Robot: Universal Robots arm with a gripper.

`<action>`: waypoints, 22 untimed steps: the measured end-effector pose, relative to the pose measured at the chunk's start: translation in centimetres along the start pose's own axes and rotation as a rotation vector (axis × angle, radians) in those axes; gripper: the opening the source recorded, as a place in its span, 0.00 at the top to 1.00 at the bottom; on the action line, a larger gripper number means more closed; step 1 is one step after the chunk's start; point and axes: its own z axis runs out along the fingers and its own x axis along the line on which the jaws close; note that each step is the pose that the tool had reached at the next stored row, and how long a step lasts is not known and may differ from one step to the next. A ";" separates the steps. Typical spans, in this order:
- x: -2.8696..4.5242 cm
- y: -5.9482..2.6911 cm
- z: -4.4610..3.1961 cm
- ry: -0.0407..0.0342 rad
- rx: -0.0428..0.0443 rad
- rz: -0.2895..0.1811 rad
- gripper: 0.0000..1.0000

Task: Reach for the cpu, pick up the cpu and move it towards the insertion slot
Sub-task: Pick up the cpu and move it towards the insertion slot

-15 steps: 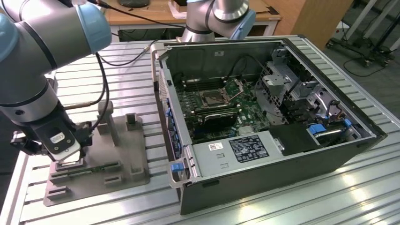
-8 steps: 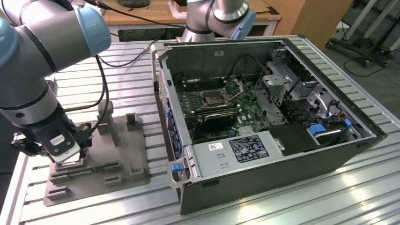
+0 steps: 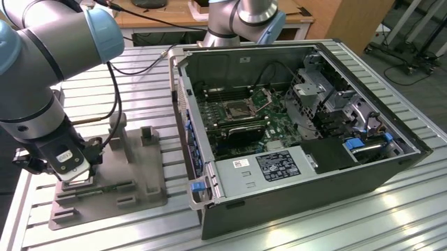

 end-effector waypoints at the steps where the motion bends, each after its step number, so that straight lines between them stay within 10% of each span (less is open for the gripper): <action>1: 0.00 0.00 0.00 -0.0001 0.0000 0.000 0.35; 22: 0.00 0.02 -0.37 -0.0001 0.0000 0.000 0.45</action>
